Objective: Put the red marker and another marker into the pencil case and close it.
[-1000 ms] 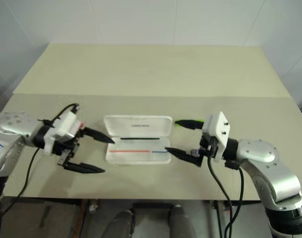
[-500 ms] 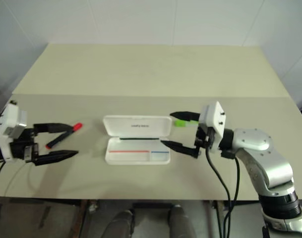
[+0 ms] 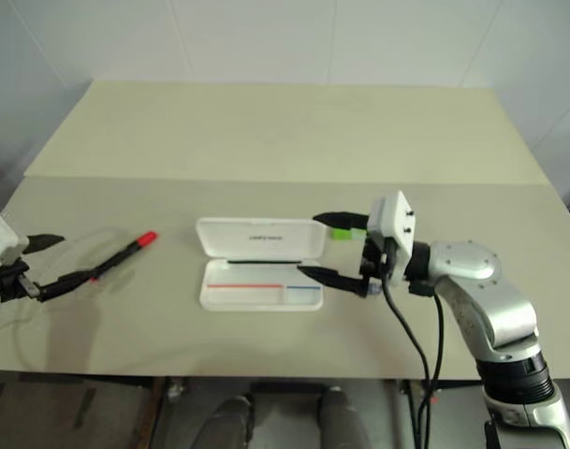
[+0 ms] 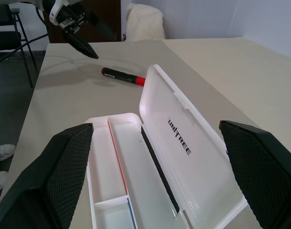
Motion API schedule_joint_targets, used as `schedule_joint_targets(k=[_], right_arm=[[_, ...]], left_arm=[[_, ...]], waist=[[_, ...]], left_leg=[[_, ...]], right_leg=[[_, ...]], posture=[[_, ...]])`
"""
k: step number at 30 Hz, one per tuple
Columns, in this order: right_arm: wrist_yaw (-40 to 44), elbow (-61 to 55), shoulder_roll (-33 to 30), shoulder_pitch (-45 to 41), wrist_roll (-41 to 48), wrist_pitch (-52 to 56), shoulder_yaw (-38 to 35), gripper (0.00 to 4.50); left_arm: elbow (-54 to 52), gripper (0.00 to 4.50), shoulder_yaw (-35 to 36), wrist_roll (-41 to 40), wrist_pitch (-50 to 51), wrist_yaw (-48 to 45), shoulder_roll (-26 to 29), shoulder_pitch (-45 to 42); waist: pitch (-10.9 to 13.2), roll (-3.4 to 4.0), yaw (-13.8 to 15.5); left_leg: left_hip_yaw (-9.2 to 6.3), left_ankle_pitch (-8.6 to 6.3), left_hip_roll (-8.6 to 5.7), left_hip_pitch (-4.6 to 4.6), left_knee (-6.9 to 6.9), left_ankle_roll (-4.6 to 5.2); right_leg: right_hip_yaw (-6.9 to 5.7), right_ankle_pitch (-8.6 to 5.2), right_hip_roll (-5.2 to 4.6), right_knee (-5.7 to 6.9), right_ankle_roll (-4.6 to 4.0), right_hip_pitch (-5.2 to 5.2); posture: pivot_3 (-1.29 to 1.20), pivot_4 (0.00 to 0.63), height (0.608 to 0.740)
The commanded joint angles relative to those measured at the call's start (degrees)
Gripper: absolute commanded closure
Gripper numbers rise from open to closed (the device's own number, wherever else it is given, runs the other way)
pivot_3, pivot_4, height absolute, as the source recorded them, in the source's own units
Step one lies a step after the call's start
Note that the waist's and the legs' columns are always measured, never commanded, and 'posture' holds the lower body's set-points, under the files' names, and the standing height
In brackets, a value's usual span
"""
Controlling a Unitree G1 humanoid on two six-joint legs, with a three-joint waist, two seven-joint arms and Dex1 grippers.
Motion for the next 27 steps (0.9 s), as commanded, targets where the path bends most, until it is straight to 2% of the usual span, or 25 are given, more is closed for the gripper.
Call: schedule_joint_targets(k=[1, 14, 27], right_arm=[[-1.03, -2.87, 0.10, 0.35, 0.74, -0.33, -1.64, 0.00], [-4.29, -5.85, -0.10, 2.77, 1.23, 0.28, -2.80, 0.00], [-6.45, -7.94, -0.07, 3.01, 2.14, 1.34, -3.00, 0.00]], left_arm=[[1.63, 0.03, -1.09, 0.15, -1.09, 0.89, 0.06, -1.69], [15.33, 0.03, -11.13, 4.13, -3.93, 5.58, -2.33, -10.31], [18.47, 0.03, -16.28, 4.65, -2.30, 6.01, -6.31, -13.17]], waist=[[0.00, 0.00, 0.00], [0.00, 0.00, -0.03], [-0.05, 0.08, 0.42]], left_leg=[[0.00, 0.00, 0.01, 0.00, -0.03, 0.00], [0.00, 0.00, 0.00, 0.00, -0.01, 0.00], [-0.01, 0.02, -0.08, 0.04, 0.09, 0.00]], right_leg=[[-0.01, 0.00, 0.01, 0.00, 0.00, -0.02], [-0.01, 0.01, 0.02, 0.06, 0.02, -0.03], [-0.01, 0.05, -0.06, 0.10, 0.09, 0.07]], posture=[[0.00, 0.150, 0.740], [0.00, 0.150, 0.740], [0.00, 0.150, 0.740]])
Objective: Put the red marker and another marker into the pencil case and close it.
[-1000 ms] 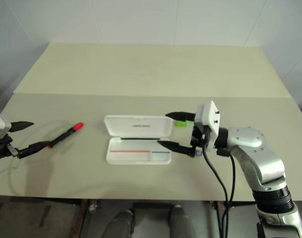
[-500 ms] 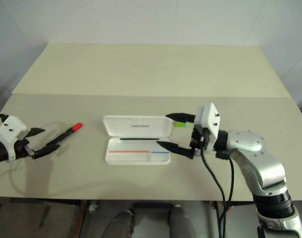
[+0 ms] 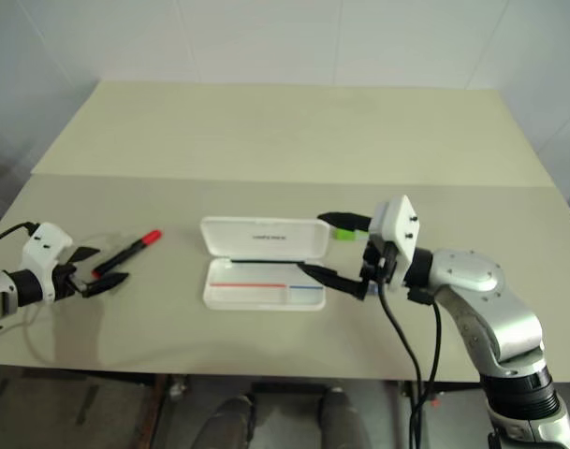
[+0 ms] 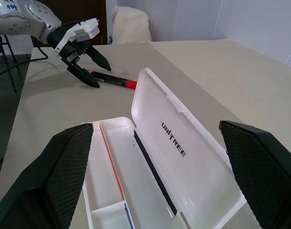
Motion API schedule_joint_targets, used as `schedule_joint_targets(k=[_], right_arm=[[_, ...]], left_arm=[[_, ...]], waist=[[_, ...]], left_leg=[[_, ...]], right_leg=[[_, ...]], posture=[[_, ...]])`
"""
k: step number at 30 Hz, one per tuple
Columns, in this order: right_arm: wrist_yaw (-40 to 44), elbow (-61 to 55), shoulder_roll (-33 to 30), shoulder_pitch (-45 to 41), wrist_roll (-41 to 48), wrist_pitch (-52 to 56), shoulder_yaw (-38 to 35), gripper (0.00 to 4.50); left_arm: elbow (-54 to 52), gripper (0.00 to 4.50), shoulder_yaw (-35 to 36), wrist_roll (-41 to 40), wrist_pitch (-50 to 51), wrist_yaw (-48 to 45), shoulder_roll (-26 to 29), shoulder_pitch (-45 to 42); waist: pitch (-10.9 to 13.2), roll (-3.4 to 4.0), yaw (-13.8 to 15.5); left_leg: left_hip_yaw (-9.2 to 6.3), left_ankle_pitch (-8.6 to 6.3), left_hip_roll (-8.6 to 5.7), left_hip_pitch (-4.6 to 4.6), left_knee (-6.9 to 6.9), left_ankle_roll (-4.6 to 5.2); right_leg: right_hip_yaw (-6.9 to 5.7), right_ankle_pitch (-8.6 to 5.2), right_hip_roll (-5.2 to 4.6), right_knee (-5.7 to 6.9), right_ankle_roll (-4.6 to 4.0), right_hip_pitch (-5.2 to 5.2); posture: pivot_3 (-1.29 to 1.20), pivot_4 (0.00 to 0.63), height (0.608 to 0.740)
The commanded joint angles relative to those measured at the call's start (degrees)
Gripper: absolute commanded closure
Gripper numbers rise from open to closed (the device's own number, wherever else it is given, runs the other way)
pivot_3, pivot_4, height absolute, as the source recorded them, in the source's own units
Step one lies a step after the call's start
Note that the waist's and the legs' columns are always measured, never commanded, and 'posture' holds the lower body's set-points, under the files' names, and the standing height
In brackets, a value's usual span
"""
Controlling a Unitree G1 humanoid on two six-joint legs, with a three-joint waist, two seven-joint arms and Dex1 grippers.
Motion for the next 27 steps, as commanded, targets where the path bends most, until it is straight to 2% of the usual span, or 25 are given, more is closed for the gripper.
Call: schedule_joint_targets(k=[1, 3, 7, 9, 13, 16, 20, 27], right_arm=[[-0.55, -2.82, -0.15, -0.28, 1.43, 0.15, -1.84, 0.00], [-0.73, -3.03, -0.23, -0.42, 1.61, 0.37, -1.90, 0.00], [-1.09, -3.43, -0.46, -0.47, 1.87, 0.67, -2.25, 0.00], [-1.17, -3.60, -0.46, -0.43, 1.88, 0.88, -2.48, 0.00], [-1.50, -3.71, -0.20, -0.67, 1.68, 1.09, -2.40, 0.00], [-1.67, -3.78, -0.09, -0.74, 1.67, 1.13, -2.27, 0.00], [-1.68, -3.72, -0.03, -0.60, 1.55, 1.07, -2.12, 0.00], [-1.85, -4.02, -0.15, -0.13, 1.61, 1.41, -2.15, 0.00]], left_arm=[[1.75, 0.03, -1.97, 0.67, 0.61, 0.16, -1.59, -0.54], [2.62, 0.03, -2.05, 0.51, 1.84, 0.52, -2.16, -1.00], [1.65, 0.85, -1.54, -1.10, 4.47, -0.12, -3.62, -1.04], [0.75, 1.56, -1.30, -1.79, 6.23, -0.19, -3.96, -0.93], [-0.56, 2.90, -1.06, -2.63, 9.04, -0.17, -4.05, -0.57], [-1.88, 3.83, -0.85, -3.01, 9.84, 0.22, -4.27, -0.11], [-4.03, 3.83, 0.03, -4.13, 9.56, 0.98, -5.47, -0.16], [-7.88, 3.83, 5.78, -8.31, 4.83, 2.96, -10.37, -1.26]], waist=[[-0.02, 0.03, 0.03], [-0.05, 0.08, 0.10], [-0.15, 0.27, 0.12], [-0.16, 0.28, 0.12], [-0.16, 0.28, -0.10], [-0.16, 0.28, -0.24], [-0.16, 0.28, -0.04], [-0.14, 0.24, 0.54]], left_leg=[[0.00, 0.01, -0.01, 0.01, 0.00, 0.00], [0.00, 0.03, -0.01, 0.03, 0.02, 0.01], [0.00, 0.10, -0.01, 0.18, 0.02, 0.05], [0.00, 0.14, 0.01, 0.25, 0.03, 0.08], [0.01, 0.24, 0.03, 0.38, 0.04, 0.14], [0.05, 0.25, 0.04, 0.49, 0.03, 0.14], [0.06, 0.25, 0.04, 0.53, 0.00, 0.14], [0.05, 0.25, -0.02, 0.39, 0.01, 0.14]], right_leg=[[0.00, 0.01, -0.01, 0.00, 0.02, 0.02], [0.00, 0.02, -0.01, 0.00, 0.04, 0.05], [-0.02, 0.03, -0.03, -0.01, 0.04, 0.26], [-0.10, 0.02, -0.05, -0.05, 0.01, 0.41], [-0.12, -0.26, -0.06, -0.16, -0.67, 0.65], [-0.10, -0.23, -0.06, -0.23, -0.71, 0.76], [-0.10, -0.23, -0.11, -0.32, -0.69, 0.81], [-0.16, -0.14, -0.23, -0.46, -0.51, 0.80]], posture=[[0.00, 0.150, 0.740], [0.00, 0.150, 0.740], [0.00, 0.150, 0.740], [0.00, 0.150, 0.740], [0.00, 0.150, 0.740], [0.00, 0.150, 0.740], [0.00, 0.150, 0.740], [0.00, 0.150, 0.740]])
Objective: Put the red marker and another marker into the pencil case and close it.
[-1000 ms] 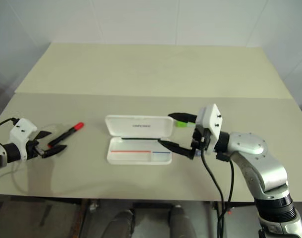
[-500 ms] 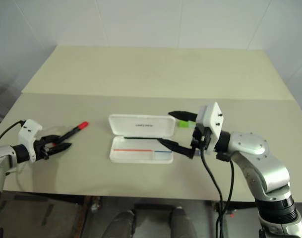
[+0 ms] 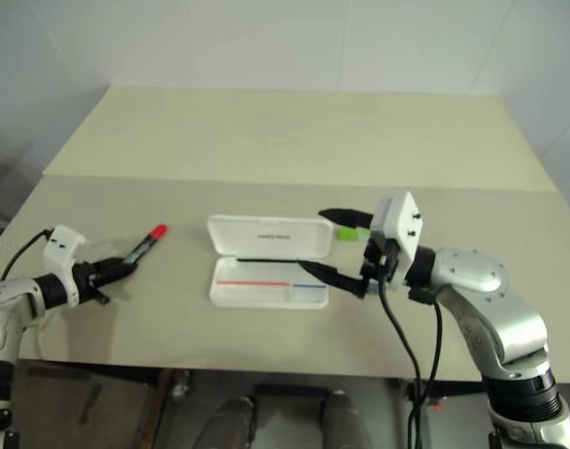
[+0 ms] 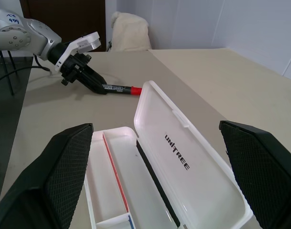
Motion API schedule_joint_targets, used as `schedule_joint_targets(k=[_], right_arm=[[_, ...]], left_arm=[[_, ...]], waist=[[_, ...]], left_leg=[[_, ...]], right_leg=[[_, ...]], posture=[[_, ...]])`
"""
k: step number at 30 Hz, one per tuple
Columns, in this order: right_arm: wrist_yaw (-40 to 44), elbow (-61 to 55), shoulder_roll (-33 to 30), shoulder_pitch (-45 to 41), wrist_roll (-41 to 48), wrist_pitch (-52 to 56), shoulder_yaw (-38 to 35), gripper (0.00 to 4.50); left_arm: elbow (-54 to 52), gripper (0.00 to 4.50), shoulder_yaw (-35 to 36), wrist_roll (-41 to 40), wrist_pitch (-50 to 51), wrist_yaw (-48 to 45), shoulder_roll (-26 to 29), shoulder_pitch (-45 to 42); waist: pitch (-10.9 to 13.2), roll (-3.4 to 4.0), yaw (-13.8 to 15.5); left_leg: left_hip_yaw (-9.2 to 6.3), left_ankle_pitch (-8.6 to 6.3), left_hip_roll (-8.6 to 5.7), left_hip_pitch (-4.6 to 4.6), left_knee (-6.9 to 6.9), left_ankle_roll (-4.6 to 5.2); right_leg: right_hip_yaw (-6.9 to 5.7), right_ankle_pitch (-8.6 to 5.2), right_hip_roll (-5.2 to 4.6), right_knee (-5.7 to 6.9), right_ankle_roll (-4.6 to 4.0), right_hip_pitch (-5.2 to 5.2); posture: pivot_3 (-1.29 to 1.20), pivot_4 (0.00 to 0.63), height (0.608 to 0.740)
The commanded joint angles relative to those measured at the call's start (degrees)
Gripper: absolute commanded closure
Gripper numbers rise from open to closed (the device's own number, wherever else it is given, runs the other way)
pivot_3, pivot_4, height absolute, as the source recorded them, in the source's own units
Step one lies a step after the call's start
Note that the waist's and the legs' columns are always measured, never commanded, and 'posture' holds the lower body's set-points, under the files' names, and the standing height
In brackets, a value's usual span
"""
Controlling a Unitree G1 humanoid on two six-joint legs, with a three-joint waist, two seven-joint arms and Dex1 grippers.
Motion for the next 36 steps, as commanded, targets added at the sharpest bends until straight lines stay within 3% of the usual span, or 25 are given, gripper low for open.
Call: schedule_joint_targets(k=[1, 6, 14, 19, 29, 36], right_arm=[[-0.54, -2.57, -0.16, -0.02, 0.93, 0.02, -1.20, 0.00], [-0.46, -2.60, -0.28, 0.27, 0.76, 0.07, -1.17, 0.00], [0.21, -2.18, -1.09, 1.56, 0.39, -0.23, -1.74, 0.00], [0.87, -1.33, -1.95, 3.16, -0.08, -0.98, -2.22, 0.00], [2.50, 0.41, -3.57, 5.96, -1.27, -2.80, -4.22, 0.00], [1.96, 0.93, -4.36, 8.67, -2.80, -3.85, -7.17, 0.00]], left_arm=[[-4.19, 3.83, 3.76, -4.44, -3.76, -0.61, -1.79, -0.36], [-7.65, 3.83, 6.26, -9.15, -4.64, -2.36, -3.11, 0.43], [-12.58, 3.83, 9.49, -12.84, -6.70, -1.85, -2.99, 1.37], [-15.41, 3.83, 8.85, -12.75, -9.38, -3.33, -0.12, -3.31], [-25.07, 3.83, -0.74, -16.44, -4.73, -11.12, 2.06, -9.44], [-26.90, 3.83, -11.64, -12.45, -9.49, -21.16, 3.09, -9.27]], waist=[[0.04, -0.09, -0.04], [0.09, -0.21, -0.72], [0.10, -0.22, -0.78], [0.11, -0.25, -0.68], [0.12, -0.25, -0.90], [0.14, -0.23, -0.82]], left_leg=[[0.00, 0.00, 0.00, -0.04, 0.00, 0.00], [-0.01, -0.06, 0.08, -0.20, -0.05, -0.08], [-0.01, -0.23, 0.22, -0.23, -0.10, -0.17], [-0.01, -0.23, 0.23, -0.25, -0.07, -0.17], [0.00, -0.27, 0.29, -0.27, -0.09, -0.17], [0.10, -0.28, 0.34, -0.26, -0.09, -0.17]], right_leg=[[-0.01, 0.01, 0.00, -0.01, 0.01, -0.02], [-0.07, 0.29, 0.05, 0.00, 0.55, -0.24], [-0.11, 0.24, 0.20, -0.03, 0.48, -0.28], [-0.13, 0.24, 0.23, -0.04, 0.48, -0.28], [-0.13, 0.23, 0.32, -0.13, 0.47, -0.26], [-0.10, 0.22, 0.37, -0.12, 0.44, -0.27]], posture=[[0.00, 0.150, 0.740], [0.00, 0.150, 0.740], [0.00, 0.150, 0.740], [0.00, 0.150, 0.740], [0.00, 0.150, 0.740], [0.00, 0.150, 0.740]])
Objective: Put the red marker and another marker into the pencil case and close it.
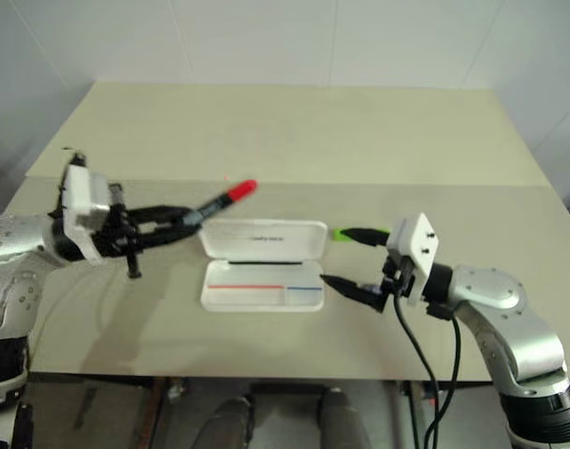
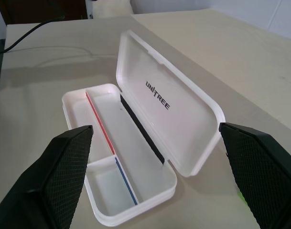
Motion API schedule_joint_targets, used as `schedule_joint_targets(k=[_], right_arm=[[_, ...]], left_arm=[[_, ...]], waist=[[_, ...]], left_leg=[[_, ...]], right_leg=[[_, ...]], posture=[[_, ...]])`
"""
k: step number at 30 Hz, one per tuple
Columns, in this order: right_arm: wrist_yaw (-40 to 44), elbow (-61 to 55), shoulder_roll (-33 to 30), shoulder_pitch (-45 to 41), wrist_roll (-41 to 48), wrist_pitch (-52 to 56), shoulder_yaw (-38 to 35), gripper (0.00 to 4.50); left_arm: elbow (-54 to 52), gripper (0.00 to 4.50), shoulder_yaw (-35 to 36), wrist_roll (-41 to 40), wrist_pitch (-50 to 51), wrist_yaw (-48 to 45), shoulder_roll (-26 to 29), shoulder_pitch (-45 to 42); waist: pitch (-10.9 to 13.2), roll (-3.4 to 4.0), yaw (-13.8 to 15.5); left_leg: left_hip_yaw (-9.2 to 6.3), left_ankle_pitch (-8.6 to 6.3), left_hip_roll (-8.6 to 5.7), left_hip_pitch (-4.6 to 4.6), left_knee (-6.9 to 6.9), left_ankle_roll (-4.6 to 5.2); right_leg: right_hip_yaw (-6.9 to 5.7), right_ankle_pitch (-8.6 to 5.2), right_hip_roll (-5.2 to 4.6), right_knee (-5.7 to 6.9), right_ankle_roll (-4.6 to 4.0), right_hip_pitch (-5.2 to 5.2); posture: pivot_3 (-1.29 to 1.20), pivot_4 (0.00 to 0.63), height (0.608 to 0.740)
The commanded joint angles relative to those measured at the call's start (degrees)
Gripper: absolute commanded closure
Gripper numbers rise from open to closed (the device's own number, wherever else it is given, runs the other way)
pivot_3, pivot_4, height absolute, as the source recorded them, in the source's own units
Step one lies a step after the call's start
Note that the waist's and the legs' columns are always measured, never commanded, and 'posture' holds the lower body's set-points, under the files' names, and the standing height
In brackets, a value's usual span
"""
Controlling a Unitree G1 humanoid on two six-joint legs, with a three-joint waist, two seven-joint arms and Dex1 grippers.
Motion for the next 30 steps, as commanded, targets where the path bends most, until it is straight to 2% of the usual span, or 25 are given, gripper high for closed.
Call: schedule_joint_targets(k=[1, 10, 16, 27, 30], right_arm=[[-0.02, -1.06, -1.48, 0.99, -0.18, -1.65, -3.54, 0.00], [-3.17, -5.46, -1.26, 4.42, 0.70, -0.81, -5.50, 0.00], [-5.40, -7.73, -0.70, 5.06, 1.31, -0.32, -5.28, 0.00], [-7.02, -8.87, -0.30, 3.56, 1.91, -0.06, -4.31, 0.00], [-6.98, -8.59, -0.26, 3.35, 1.90, -0.11, -4.12, 0.00]], left_arm=[[-0.66, 3.83, -3.33, 1.39, -3.33, -4.07, 0.21, -0.45], [11.85, 3.83, -12.85, 14.89, -19.92, -8.22, -1.55, -5.31], [19.39, 3.83, -16.07, 19.91, -23.49, -6.40, -4.87, -7.39], [23.36, 3.83, -17.67, 22.22, -23.88, -6.12, -7.45, -8.79], [21.81, 2.81, -17.44, 21.39, -22.47, -5.80, -8.34, -8.75]], waist=[[0.00, -0.01, 0.07], [0.01, -0.01, 0.04], [0.01, -0.02, 0.13], [0.02, -0.03, 0.12], [0.01, -0.02, 0.10]], left_leg=[[0.00, 0.00, 0.00, 0.00, 0.00, 0.00], [0.04, -0.01, 0.00, 0.00, 0.02, 0.01], [0.04, -0.01, -0.01, -0.03, 0.04, 0.03], [0.03, -0.03, 0.01, -0.02, 0.07, 0.05], [0.03, -0.03, 0.02, -0.01, 0.06, 0.05]], right_leg=[[0.00, 0.00, 0.00, 0.00, 0.00, 0.00], [0.03, -0.06, 0.01, 0.00, -0.12, 0.00], [0.03, 0.00, 0.00, -0.01, 0.00, 0.00], [0.02, 0.00, 0.01, 0.03, 0.03, 0.00], [0.02, 0.00, 0.02, 0.04, 0.03, 0.00]], posture=[[0.00, 0.150, 0.740], [0.00, 0.150, 0.740], [0.00, 0.150, 0.740], [0.00, 0.150, 0.740], [0.00, 0.150, 0.740]])
